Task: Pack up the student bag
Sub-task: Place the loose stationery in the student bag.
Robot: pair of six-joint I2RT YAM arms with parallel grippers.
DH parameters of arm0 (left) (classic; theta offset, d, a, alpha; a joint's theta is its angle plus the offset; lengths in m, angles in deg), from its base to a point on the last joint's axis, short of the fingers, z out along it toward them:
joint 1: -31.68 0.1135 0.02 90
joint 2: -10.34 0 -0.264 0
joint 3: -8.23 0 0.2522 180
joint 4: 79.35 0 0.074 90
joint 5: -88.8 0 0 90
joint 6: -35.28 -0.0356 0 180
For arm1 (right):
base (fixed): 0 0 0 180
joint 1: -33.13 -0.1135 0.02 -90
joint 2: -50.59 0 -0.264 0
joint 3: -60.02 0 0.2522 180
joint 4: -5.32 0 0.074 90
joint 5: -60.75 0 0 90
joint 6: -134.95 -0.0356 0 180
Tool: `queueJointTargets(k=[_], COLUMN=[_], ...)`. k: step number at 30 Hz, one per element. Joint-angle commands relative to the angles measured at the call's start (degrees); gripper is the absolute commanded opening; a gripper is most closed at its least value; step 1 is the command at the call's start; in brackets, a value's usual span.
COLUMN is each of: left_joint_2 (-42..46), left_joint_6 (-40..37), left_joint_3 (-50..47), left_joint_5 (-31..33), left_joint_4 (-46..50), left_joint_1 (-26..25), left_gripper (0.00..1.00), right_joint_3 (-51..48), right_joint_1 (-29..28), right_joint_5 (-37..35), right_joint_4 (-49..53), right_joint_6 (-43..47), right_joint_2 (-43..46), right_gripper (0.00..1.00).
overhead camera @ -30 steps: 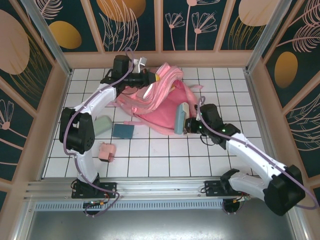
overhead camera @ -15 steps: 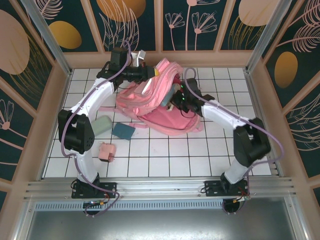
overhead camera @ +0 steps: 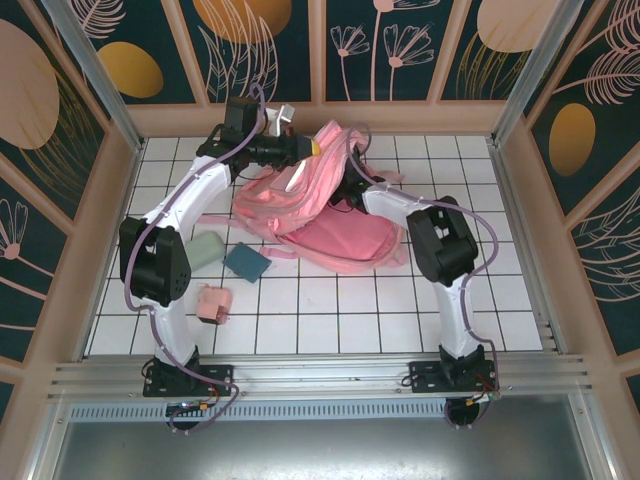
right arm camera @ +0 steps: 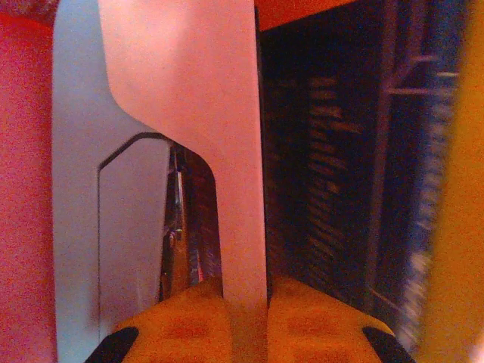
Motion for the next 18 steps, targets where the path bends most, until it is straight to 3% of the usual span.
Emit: queueJointTargets(k=[1,2,7,11,18], left_joint_2=[1.13,1.10,1.10,0.91,0.64], left_joint_6=[-0.57,-0.32,0.69,0.98,0.79], left_joint_3=[2.91,2.85,3.29,3.55,3.85], left_joint_5=[-5.66,-5.71,-5.20,-4.76,-4.42], left_joint_4=[-6.64,-6.88,-7.56,-7.49,-7.32], left_joint_1=[-0.42,-0.47,-0.38,-0.26,0.09], left_gripper=[0.00,0.00,0.00,0.00,0.00], right_joint_3=[4.53,5.94,11.86,9.72,-4.87], right_joint_1=[-0.66,-0.75,-1.12,-1.25,-0.56], right_joint_5=[0.44,-0.07,-4.45,-6.64,-7.83], right_joint_4=[-7.12,-6.01,2.36,1.83,-11.06], right_joint_6=[-4.99,-5.12,-4.36,-1.96,2.41], right_joint_2=[-3.81,-4.83,-6.72,-3.98,4.85], right_gripper=[0.03,0.07,0.46,0.64,0.69])
